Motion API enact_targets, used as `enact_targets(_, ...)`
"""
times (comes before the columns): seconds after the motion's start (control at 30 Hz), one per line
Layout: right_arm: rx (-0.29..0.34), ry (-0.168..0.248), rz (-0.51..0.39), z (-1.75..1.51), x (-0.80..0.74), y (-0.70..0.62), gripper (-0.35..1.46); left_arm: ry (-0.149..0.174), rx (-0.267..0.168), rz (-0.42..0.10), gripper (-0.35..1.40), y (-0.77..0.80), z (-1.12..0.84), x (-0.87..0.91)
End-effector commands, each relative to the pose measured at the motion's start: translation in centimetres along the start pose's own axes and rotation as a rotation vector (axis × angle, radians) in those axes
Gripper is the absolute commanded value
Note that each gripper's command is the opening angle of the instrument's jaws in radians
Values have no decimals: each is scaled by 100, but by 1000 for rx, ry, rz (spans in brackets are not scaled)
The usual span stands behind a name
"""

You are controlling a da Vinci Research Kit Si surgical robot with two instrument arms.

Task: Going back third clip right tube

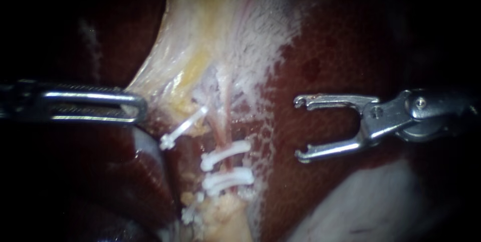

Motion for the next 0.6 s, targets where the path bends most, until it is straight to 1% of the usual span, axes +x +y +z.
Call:
enact_targets(0.03,7,1,0,1,0,0,60,-1,-2,5,-35,1,1,2)
enact_targets(0.13,36,3,-2,3,-1,-2,60,-5,-4,-2,-35,6,7,11)
enact_targets(0.23,76,6,-12,6,-3,-3,60,2,-11,-7,-35,10,14,21)
enact_targets(0.3,88,7,-18,7,-3,-3,60,6,-16,-15,-35,12,19,28)
enact_targets(0.4,99,8,-29,8,-4,-3,60,11,-12,-22,-35,16,26,36)
enact_targets(0.6,100,8,-36,9,-3,-4,60,16,-6,-31,-35,21,31,41)
